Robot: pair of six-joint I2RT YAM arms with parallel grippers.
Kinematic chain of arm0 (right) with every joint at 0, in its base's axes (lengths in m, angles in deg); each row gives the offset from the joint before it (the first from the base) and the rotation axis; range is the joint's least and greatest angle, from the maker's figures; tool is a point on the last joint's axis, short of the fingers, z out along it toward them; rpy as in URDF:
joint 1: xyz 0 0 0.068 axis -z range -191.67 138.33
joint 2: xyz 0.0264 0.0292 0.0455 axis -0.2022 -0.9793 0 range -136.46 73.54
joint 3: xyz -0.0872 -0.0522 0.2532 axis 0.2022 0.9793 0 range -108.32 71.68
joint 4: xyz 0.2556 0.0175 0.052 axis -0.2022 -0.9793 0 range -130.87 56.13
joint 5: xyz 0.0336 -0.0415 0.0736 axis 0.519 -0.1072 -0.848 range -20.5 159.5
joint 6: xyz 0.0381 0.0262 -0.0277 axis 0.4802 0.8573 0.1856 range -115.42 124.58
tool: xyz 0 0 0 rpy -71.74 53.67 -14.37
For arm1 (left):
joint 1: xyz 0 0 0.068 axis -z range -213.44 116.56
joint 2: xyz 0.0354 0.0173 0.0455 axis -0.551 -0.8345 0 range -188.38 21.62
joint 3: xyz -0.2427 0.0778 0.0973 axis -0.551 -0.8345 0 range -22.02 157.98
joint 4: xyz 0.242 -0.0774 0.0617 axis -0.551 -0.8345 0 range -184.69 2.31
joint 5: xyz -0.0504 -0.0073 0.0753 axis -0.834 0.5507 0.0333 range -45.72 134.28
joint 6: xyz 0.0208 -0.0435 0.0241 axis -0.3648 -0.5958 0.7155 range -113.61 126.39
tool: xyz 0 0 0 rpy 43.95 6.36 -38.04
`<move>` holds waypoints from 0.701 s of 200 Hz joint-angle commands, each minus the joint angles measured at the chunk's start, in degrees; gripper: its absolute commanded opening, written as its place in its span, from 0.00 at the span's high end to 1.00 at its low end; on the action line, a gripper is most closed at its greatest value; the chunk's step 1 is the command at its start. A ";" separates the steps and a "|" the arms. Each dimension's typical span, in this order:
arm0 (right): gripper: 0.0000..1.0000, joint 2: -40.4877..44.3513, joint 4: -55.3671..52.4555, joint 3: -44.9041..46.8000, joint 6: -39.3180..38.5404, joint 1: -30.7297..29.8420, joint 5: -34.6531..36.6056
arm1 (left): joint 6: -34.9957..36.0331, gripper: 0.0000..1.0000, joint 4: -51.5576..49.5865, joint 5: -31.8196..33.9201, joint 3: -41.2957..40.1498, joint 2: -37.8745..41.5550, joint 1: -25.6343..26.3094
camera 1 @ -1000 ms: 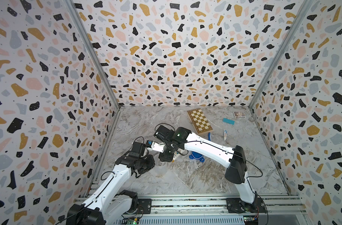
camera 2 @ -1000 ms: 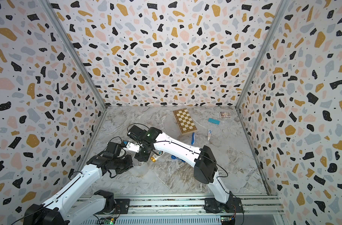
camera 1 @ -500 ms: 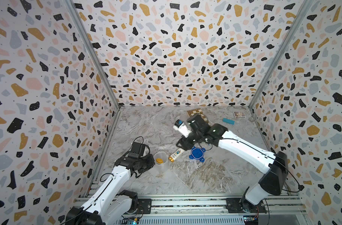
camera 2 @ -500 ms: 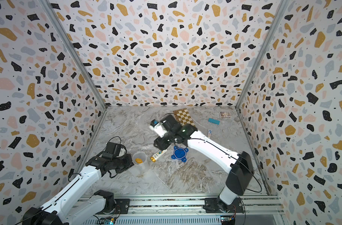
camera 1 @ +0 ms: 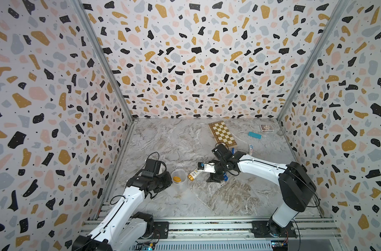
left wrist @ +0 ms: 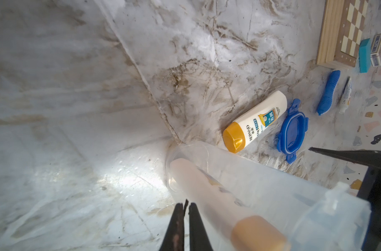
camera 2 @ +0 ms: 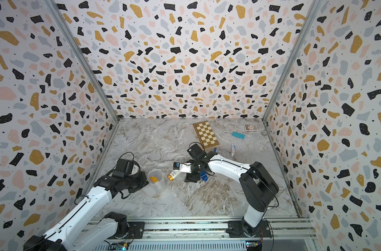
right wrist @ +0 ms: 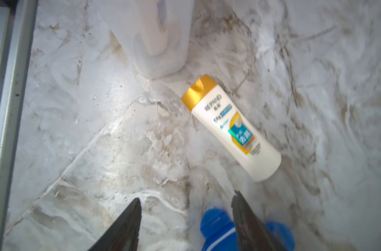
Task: Pack away toiletry kits
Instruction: Pick up the toiletry item from the center of the board.
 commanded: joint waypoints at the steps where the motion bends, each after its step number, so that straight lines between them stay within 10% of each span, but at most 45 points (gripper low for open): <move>1: 0.33 -4.81 1.64 -6.92 -11.51 -0.83 -3.11 | 0.53 0.91 1.51 -0.54 -0.87 0.21 -0.33; 63: 0.22 -15.06 -1.00 -15.13 -17.48 -1.74 -6.06 | 1.15 0.91 2.43 -1.24 -0.56 -1.57 -0.38; 140: 0.35 -20.49 -2.96 -18.21 -18.28 -1.17 -7.74 | 1.65 0.91 2.77 -1.33 -0.13 -2.69 -0.65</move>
